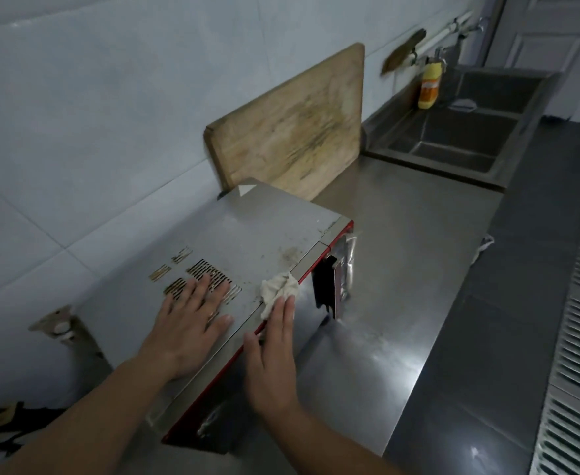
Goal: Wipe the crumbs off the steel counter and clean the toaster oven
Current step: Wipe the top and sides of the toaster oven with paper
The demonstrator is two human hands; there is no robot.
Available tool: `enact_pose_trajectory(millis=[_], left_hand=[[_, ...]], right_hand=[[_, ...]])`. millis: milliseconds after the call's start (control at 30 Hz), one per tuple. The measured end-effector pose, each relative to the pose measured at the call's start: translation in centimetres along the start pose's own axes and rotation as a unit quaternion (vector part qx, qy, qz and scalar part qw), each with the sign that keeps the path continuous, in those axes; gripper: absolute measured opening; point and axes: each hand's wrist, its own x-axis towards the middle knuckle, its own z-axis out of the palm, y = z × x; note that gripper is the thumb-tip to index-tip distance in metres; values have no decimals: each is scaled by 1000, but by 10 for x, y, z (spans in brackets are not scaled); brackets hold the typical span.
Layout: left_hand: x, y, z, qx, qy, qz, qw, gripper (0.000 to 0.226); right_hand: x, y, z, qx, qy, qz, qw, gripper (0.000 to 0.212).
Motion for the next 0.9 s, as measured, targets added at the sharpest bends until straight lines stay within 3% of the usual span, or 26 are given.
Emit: enact_pose_trajectory(millis=[100,200,267,400,467,500,633,767,900], left_hand=[[2,0,-6,20,-7,25,999,71],[6,10,-12,94,33,99,990,84],[14,27,-17,78,28,128,988,81],[42,65,-14,14,9,108,994,77],[57,74,-10,21,16,108,994,79],[65,77,-10,20,15,107,994,79],[91,87,-18,4,16,98,995,72],[120,100,-25,2,26,77,997,65],[149,125,-32,-21,24,33,999,64]], right_hand=[[3,-5,12,30,33,34,998,71],[17,-5,15,98,68,67,991,72],[40,0,10,151,105,104,977,73],[96,19,-19,311,149,269,899,70],[114,20,-34,399,140,317,849,63],[120,21,-35,413,137,321,841,63],[118,41,-16,386,157,299,858,92],[64,59,4,382,107,280,874,66],[37,48,2,363,87,301,877,55]])
